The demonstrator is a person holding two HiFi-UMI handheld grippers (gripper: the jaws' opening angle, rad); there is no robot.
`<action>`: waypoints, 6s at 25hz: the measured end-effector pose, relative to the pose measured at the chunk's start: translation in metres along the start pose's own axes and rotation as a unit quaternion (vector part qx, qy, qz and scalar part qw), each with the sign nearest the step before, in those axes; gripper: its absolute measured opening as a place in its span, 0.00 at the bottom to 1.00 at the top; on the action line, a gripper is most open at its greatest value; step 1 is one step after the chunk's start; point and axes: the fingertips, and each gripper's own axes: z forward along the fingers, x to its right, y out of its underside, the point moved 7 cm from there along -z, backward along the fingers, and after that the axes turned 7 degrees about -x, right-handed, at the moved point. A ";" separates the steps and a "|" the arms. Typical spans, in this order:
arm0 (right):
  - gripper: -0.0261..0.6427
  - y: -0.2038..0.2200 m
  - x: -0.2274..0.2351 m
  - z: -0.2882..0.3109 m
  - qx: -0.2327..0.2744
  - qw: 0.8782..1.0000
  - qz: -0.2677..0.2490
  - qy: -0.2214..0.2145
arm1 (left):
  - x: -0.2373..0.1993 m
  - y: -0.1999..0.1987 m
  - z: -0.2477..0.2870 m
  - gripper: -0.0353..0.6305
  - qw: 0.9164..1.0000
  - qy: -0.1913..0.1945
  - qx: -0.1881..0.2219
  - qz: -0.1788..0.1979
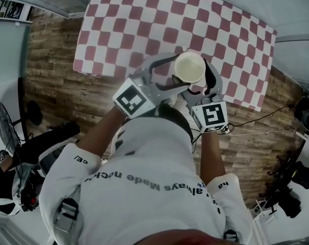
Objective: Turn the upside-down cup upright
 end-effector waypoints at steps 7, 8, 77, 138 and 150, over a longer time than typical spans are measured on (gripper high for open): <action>0.70 0.052 0.009 0.029 -0.041 0.999 -0.008 -0.009 | -0.007 0.057 0.017 0.55 1.000 -0.001 -0.028 0.003; 0.70 0.059 0.009 0.032 -0.044 0.999 -0.008 -0.008 | -0.008 0.064 0.019 0.55 1.000 -0.001 -0.029 0.001; 0.72 0.256 0.044 0.109 -0.153 0.988 -0.012 -0.003 | -0.019 0.268 0.085 0.56 0.987 -0.027 -0.155 0.016; 0.22 -0.093 -0.068 -0.188 0.118 0.985 0.006 0.129 | 0.079 -0.081 -0.116 0.30 0.977 -0.183 0.092 -0.054; 0.21 -0.094 -0.060 -0.191 0.114 0.984 0.007 0.137 | 0.074 -0.081 -0.112 0.30 0.978 -0.177 0.091 -0.059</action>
